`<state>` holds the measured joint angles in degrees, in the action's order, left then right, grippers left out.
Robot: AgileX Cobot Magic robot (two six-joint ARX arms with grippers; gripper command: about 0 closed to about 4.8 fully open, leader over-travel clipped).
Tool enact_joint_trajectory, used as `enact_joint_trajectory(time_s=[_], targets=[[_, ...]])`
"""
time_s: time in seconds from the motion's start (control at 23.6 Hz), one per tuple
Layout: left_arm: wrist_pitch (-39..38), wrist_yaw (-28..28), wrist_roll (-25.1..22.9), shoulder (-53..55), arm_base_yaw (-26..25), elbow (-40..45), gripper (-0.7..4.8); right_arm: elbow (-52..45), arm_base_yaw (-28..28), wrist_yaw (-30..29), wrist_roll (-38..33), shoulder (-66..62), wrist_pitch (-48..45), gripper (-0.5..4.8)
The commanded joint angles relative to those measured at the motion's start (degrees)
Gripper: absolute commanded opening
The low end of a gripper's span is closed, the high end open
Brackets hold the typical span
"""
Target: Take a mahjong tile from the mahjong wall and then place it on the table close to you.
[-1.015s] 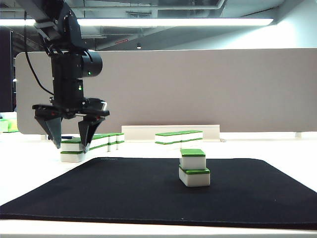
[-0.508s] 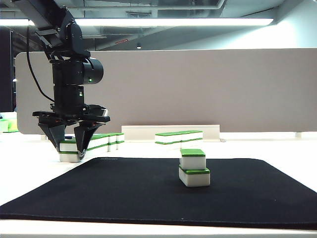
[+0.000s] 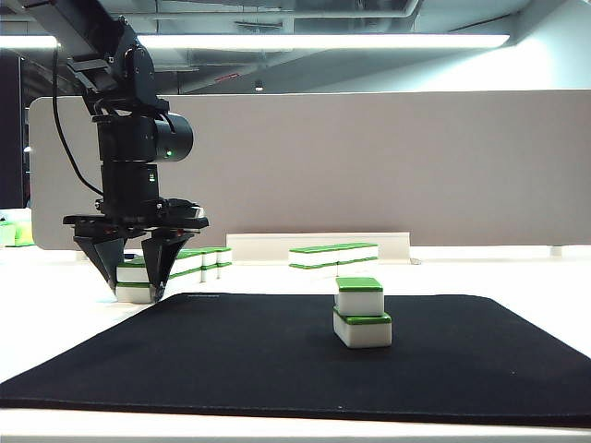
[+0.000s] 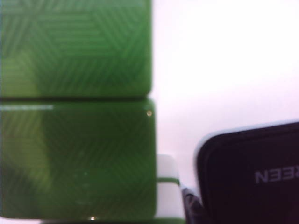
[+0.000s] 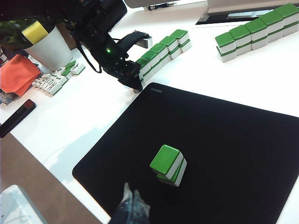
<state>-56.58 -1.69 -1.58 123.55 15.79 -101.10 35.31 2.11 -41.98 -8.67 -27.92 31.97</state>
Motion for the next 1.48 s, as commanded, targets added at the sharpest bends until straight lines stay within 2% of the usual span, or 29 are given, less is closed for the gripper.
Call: enact_joint_trajectory(time_s=[0.04,0.34,0.72,0.85,1.48], targets=[[-0.44,0.37,0.11,-0.22,-0.11,-0.09,2.67,0.20,0.02,0.04,0.11,0.04,-0.66,-0.01],[-1.53,0.42,0.11,-0.70,-0.11,-0.13,2.63,0.20,0.02,0.04,0.13,0.04,-0.68,-0.01],[0.92,0.42,0.11,-0.68,-0.11,-0.13,2.56,0.20,0.02,0.02,0.11,0.07,-0.68,-0.01],[1.03,0.42,0.11,-0.68,-0.11,-0.13,2.04,0.20,0.04,0.02,0.11,0.07,-0.68,-0.01],[-2.34,2.71,0.11,-3.76,-0.07,-0.20,2.05,0.20,0.02,0.07,0.13,0.07,-0.70,-0.01]])
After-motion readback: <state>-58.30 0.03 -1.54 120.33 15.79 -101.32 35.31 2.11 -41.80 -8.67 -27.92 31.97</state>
